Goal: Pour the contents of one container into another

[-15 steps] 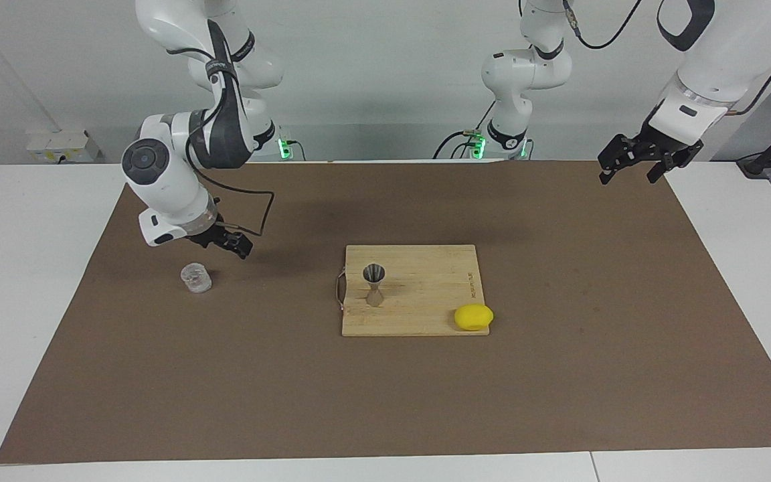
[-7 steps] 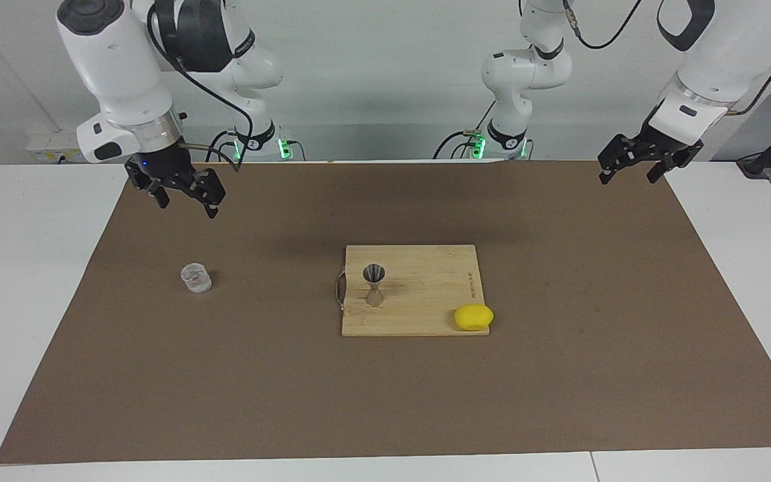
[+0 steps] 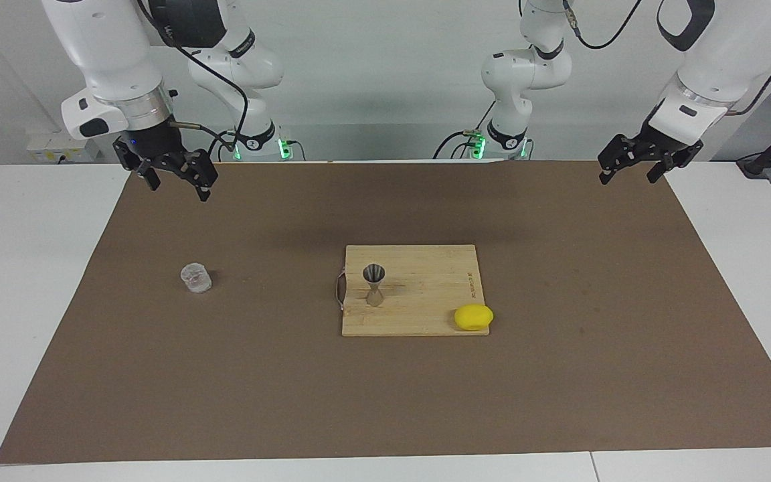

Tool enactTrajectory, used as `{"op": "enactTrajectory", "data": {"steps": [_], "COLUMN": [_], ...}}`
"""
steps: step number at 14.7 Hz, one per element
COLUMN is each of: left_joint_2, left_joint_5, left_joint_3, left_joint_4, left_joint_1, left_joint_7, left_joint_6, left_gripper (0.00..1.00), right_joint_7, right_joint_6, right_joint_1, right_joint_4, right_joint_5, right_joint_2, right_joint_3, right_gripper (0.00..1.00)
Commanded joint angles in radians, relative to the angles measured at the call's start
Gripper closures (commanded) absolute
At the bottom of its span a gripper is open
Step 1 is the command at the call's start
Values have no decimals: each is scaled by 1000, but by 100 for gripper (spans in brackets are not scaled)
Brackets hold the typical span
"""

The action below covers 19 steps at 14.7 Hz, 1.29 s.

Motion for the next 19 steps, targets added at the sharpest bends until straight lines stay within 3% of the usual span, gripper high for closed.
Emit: {"op": "enactTrajectory", "data": {"steps": [1, 19], "left_joint_2": [-30, -30], "left_joint_5": [-9, -9], "left_joint_3": [-1, -1], "left_joint_4": [-32, -32], "left_joint_1": [5, 5], "left_joint_7": [1, 1], "left_joint_6": [-4, -4], "left_gripper": [0, 0], "right_joint_7": [-28, -33], "right_joint_6": [30, 68], "right_joint_1": [-16, -13], "right_joint_4": [-58, -99], "right_joint_5": [1, 48], "right_joint_2": [-37, -57], "right_joint_3": [7, 8], "right_gripper": [0, 0]}}
